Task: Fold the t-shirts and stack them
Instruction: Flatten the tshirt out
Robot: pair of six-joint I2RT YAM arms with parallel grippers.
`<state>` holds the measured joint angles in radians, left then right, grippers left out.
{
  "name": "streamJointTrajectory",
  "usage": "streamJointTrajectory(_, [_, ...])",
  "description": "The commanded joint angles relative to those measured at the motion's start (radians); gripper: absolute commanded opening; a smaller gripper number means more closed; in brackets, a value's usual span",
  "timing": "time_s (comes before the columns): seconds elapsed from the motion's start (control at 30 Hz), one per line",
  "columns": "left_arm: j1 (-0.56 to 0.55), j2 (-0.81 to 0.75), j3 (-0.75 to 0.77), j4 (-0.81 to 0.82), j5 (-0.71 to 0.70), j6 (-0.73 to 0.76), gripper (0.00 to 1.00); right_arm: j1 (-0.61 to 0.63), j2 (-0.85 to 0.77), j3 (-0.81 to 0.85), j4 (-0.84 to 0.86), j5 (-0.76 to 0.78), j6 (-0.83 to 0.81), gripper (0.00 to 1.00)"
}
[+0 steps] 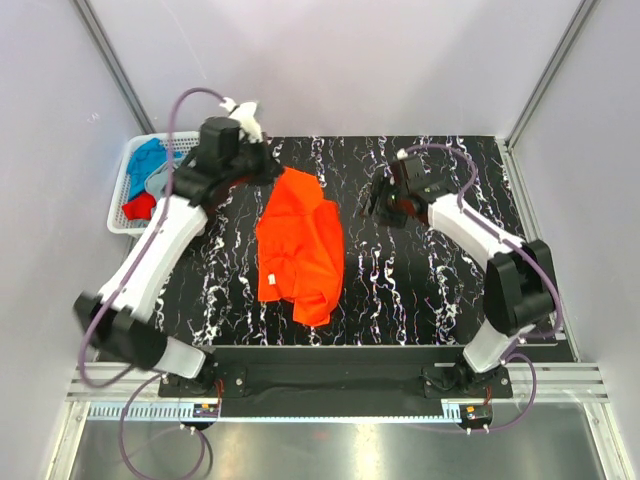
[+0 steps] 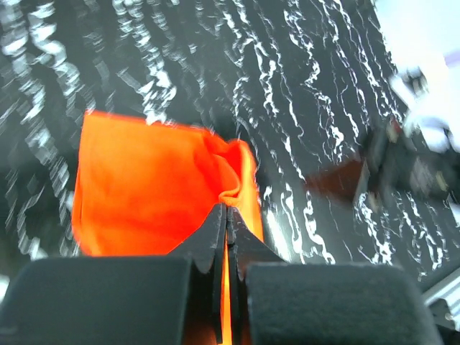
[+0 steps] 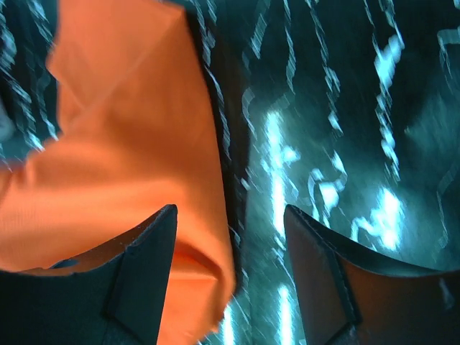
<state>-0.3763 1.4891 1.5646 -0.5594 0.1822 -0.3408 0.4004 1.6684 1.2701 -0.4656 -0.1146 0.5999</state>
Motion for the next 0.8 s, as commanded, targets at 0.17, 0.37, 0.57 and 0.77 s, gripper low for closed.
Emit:
streamJointTrajectory(0.17, [0.007,-0.352,-0.205,-0.243,-0.198,-0.09,0.0,0.003,0.27,0.305,-0.025,0.014,-0.012,0.7])
streamJointTrajectory(0.37, [0.007,-0.466,-0.302,-0.327,-0.148,-0.089,0.06,0.029,0.388,0.415,-0.013,-0.085,-0.011,0.72])
streamJointTrajectory(0.57, [0.007,-0.553,-0.507,-0.234,-0.072,-0.121,0.0,0.089,0.461,0.497,-0.025,-0.097,-0.029,0.73])
streamJointTrajectory(0.77, [0.007,-0.631,-0.67,-0.206,-0.099,-0.216,0.0,0.124,0.595,0.676,-0.077,-0.045,-0.032,0.72])
